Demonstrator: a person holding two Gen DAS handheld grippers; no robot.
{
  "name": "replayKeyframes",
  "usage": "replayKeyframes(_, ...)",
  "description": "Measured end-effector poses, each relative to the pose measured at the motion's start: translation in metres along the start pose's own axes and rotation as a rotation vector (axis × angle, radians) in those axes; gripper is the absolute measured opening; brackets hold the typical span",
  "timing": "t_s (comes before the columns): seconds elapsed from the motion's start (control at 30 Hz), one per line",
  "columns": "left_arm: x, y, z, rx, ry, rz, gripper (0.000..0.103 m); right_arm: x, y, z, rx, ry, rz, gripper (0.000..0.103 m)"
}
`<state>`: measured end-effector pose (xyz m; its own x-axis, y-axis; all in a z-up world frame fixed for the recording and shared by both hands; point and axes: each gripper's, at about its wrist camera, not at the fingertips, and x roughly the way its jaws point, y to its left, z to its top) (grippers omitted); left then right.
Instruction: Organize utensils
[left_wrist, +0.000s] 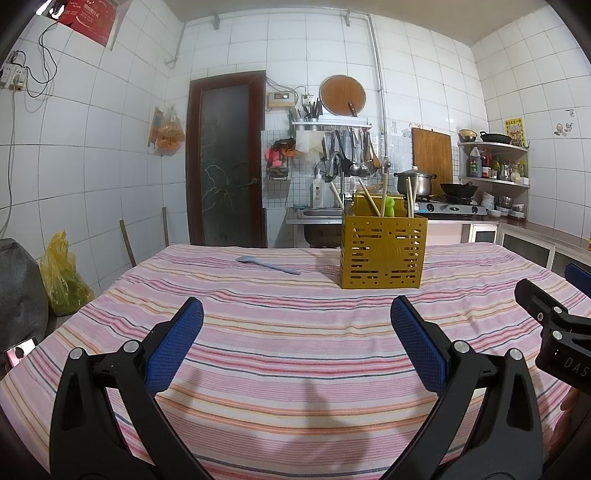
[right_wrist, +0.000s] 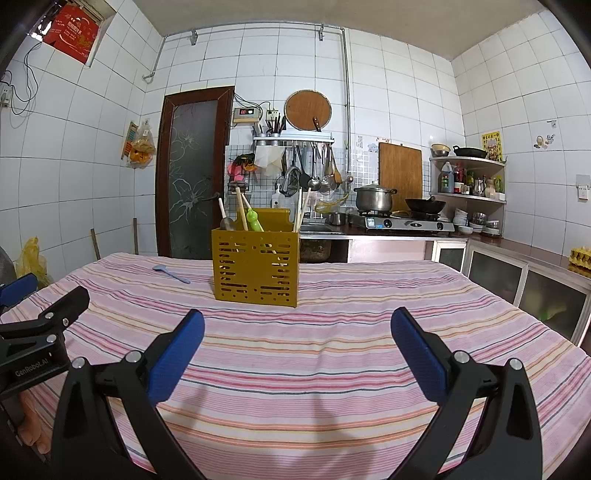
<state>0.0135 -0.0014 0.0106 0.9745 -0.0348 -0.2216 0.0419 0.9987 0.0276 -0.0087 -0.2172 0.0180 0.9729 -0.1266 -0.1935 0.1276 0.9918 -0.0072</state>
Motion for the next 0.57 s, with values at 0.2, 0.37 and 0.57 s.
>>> replayKeyframes(0.2,-0.0001,-0.0002,-0.0001,0.001,-0.001,0.0,0.098,-0.0002,-0.0004,-0.0002,0.0,0.0,0.0,0.099)
replayKeyframes(0.37,-0.0022,-0.001,0.0012,0.004,-0.007,-0.004,0.098,-0.0001,-0.0003,-0.0003,0.0,0.0,0.0,0.099)
replayKeyframes(0.57,-0.004,-0.001,0.0016,0.004,-0.016,-0.004,0.098,-0.0001,-0.0003,-0.0006,0.0,0.0,0.0,0.099)
